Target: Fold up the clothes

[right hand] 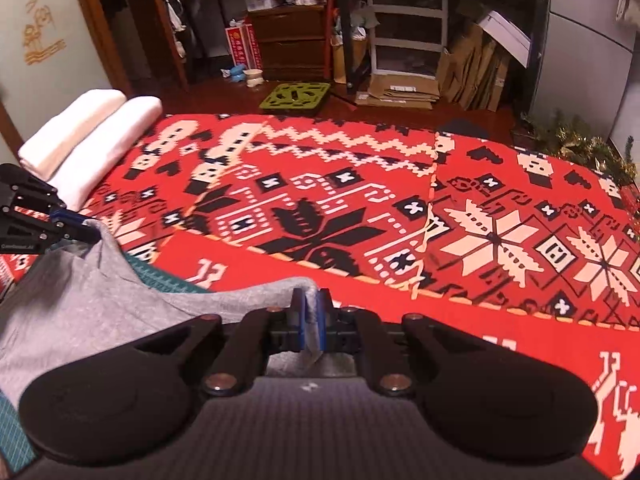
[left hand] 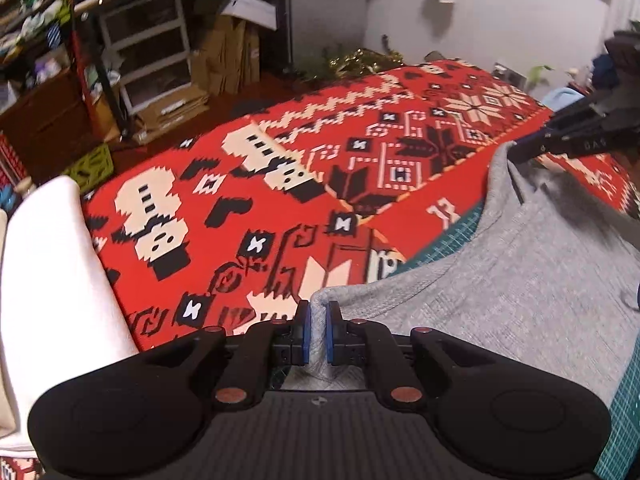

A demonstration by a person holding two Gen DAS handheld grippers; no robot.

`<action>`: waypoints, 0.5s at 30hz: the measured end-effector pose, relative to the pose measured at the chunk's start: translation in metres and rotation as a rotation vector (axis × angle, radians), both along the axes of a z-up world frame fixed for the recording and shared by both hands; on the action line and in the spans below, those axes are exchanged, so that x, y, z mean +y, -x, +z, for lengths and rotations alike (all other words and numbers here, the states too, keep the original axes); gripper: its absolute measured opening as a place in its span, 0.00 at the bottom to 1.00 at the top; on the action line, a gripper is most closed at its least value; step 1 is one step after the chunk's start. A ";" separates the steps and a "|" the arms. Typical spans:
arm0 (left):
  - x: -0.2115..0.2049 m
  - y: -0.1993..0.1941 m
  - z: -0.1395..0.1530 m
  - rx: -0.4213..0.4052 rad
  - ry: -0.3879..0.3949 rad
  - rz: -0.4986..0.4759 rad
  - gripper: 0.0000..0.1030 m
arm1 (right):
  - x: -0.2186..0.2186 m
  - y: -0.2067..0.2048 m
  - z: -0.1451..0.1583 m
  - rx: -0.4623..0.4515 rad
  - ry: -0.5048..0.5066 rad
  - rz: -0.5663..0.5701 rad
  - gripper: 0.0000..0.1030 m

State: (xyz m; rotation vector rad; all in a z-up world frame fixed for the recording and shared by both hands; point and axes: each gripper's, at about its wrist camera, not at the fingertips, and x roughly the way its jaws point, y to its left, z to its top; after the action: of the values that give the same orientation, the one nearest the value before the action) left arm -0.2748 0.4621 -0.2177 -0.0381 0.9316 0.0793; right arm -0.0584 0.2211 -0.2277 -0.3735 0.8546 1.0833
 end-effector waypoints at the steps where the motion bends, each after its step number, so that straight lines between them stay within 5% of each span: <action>1: 0.001 -0.002 0.000 0.004 0.001 0.004 0.07 | 0.003 -0.002 -0.004 0.002 0.008 0.000 0.06; 10: 0.013 0.001 0.009 -0.010 -0.006 0.073 0.38 | -0.018 -0.017 0.008 0.090 -0.084 -0.094 0.24; 15: 0.024 0.021 0.025 -0.090 0.039 0.183 0.41 | -0.064 -0.023 0.033 0.113 -0.153 -0.190 0.29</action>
State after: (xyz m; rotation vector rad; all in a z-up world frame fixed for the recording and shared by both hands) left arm -0.2955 0.4864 -0.1929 -0.1620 0.8382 0.2268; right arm -0.0350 0.1573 -0.1952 -0.1013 0.8824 0.9920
